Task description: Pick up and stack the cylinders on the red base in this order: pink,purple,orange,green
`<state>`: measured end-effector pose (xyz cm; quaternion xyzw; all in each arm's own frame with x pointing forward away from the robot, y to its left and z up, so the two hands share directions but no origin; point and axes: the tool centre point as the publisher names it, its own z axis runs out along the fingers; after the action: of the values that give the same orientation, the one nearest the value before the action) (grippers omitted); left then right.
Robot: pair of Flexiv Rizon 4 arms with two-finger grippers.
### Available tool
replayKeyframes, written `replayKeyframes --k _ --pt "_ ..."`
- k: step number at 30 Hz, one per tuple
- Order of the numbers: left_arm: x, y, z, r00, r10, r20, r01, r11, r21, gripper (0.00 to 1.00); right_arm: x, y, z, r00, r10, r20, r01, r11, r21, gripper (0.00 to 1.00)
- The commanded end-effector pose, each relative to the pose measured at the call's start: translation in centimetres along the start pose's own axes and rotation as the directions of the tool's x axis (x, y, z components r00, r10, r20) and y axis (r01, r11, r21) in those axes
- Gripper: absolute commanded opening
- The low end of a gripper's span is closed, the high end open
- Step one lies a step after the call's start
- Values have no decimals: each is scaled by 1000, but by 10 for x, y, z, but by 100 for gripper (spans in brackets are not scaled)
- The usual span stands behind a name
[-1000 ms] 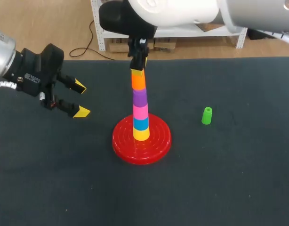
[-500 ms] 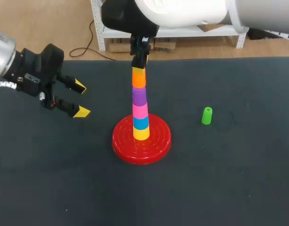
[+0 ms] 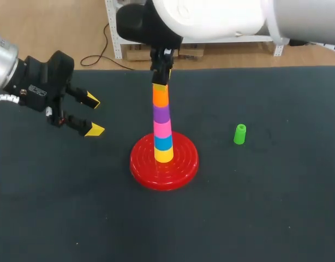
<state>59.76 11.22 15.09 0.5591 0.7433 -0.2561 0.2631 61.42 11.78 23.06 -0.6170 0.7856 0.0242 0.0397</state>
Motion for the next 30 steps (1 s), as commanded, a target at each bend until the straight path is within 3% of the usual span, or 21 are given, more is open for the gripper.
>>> replayKeyframes --k 1,13,17,18,19,20,26,30 --pt "1 0 0 1000 1 2 -1 1000 -1 100 -1 -1 5 1000 4 -5 -4 1000 5 0" --pt "1 0 0 1000 1 2 -1 1000 -1 100 -3 -4 28 998 17 -67 -16 1000 19 0" --pt "1 0 0 1000 1 2 -1 1000 -1 100 2 -6 18 1000 -11 -7 12 999 36 0" --pt "1 0 0 1000 1 2 -1 1000 -1 100 4 -8 11 1000 -12 19 11 999 45 30" --pt "1 0 0 1000 1 2 -1 1000 -1 100 5 -8 10 1000 -11 22 10 999 47 49" --pt "1 0 0 1000 1 2 -1 1000 -1 100 8 -12 1 998 7 60 -10 999 51 100" --pt "1 0 0 1000 1 2 -1 1000 -1 100 34 -38 -21 982 102 157 -115 990 78 100" --pt "1 0 0 1000 1 2 -1 1000 -1 100 61 -66 -12 959 232 162 -250 962 105 100"
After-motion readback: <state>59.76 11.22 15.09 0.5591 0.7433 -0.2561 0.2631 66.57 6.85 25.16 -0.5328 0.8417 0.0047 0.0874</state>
